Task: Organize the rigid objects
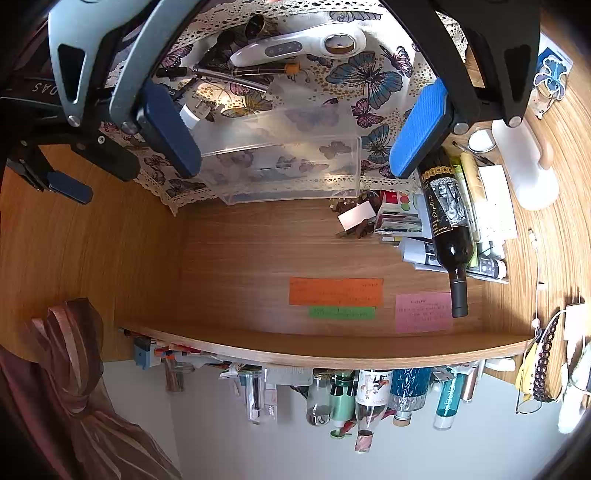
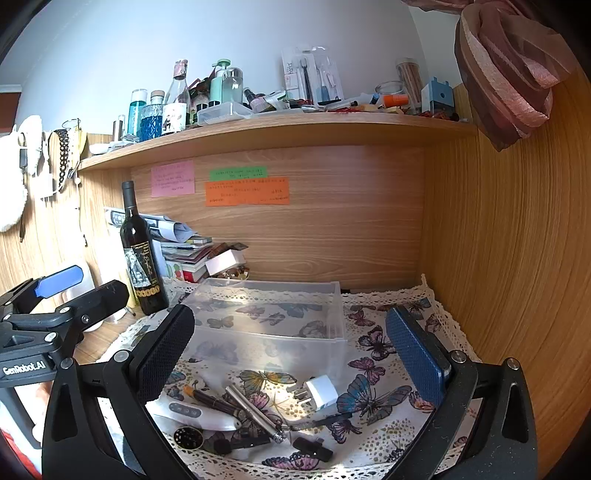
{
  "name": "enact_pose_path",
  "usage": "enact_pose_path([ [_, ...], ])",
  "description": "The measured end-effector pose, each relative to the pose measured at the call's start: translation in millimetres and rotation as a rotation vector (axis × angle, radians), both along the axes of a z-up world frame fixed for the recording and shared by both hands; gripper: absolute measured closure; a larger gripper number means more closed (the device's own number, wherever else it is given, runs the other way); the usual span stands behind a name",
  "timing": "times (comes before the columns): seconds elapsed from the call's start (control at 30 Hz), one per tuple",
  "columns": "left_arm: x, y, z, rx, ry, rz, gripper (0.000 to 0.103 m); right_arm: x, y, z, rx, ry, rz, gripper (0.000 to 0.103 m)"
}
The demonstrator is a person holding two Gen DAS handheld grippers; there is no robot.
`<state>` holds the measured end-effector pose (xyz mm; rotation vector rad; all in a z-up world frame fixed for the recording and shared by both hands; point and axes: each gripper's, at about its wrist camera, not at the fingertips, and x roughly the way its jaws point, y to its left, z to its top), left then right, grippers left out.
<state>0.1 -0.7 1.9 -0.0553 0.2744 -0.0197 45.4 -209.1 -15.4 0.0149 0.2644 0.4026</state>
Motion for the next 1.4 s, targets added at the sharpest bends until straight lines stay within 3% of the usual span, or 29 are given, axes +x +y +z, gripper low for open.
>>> enact_pose_path([
  [1.17,0.0,-2.4,-2.7,-0.001,0.001,-0.037,0.0,-0.2,-3.3,0.9,0.02,-0.005,0.009,0.0],
  [1.2,0.8,-0.9,-3.5,-0.001,0.003,-0.031,0.001,0.2,-3.7,0.4,0.017,-0.007,0.008,0.0],
  [1.27,4.8,3.7,-6.4,0.003,0.024,-0.013,0.014,2.0,-4.6,-0.9,0.007,-0.007,-0.004,0.003],
  [1.4,14.8,16.3,-17.2,-0.006,0.087,0.016,0.017,12.8,-5.4,-8.7,-0.031,0.056,-0.006,0.017],
])
